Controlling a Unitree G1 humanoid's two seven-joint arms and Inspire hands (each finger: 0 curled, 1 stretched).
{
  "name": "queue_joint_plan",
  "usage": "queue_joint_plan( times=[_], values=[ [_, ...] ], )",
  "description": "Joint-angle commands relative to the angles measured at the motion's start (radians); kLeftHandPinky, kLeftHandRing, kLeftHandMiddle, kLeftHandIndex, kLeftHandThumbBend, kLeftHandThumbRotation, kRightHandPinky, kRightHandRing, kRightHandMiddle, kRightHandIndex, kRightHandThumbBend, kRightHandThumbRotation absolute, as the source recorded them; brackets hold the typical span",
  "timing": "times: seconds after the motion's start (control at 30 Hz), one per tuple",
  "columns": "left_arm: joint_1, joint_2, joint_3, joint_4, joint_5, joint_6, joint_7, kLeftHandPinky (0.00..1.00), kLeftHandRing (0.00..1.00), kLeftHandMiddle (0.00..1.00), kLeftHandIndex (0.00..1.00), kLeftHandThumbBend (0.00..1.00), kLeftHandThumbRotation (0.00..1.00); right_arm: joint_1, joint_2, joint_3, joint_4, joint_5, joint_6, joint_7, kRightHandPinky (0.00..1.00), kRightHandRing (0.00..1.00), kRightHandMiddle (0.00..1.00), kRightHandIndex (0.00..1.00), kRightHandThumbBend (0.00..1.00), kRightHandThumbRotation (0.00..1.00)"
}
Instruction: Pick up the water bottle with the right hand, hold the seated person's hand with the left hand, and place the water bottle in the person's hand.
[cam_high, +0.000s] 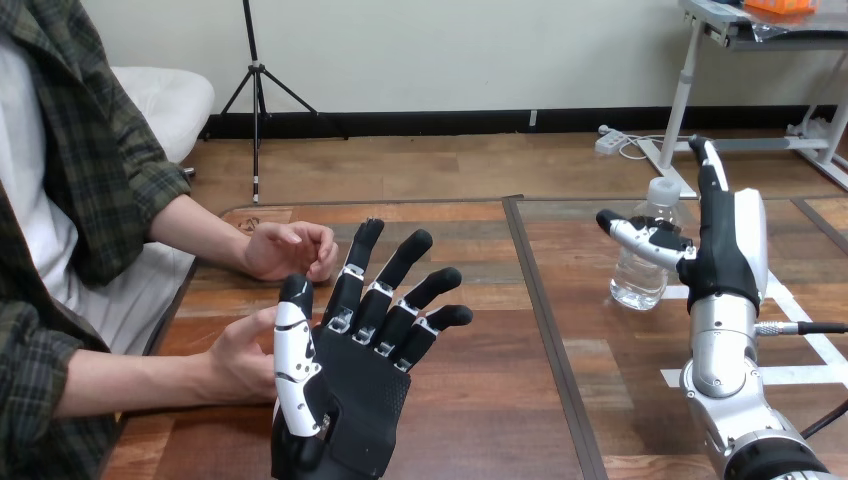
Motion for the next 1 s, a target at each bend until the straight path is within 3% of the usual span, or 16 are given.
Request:
queue_joint_plan(
  times=[0.0,0.43,0.97],
  values=[
    [0.052,-0.106,-0.003,-0.061,0.007,-0.014,-0.007,0.61,0.72,0.84,0.99,0.5,1.0,-0.113,-0.011,0.009,0.002,-0.002,0.015,0.009,0.89,0.95,0.96,0.94,0.68,0.01],
    [0.057,-0.105,-0.002,-0.069,0.005,-0.011,-0.003,0.62,0.72,0.84,0.99,0.51,1.0,-0.131,-0.012,0.003,0.025,0.009,0.061,0.04,0.9,0.96,0.97,0.95,0.67,0.0],
    [0.06,-0.103,-0.003,-0.076,0.004,-0.008,-0.003,0.62,0.72,0.84,0.98,0.52,1.0,-0.14,-0.01,0.002,0.04,0.017,0.078,0.054,0.89,0.96,0.97,0.95,0.66,0.0]
  ],
)
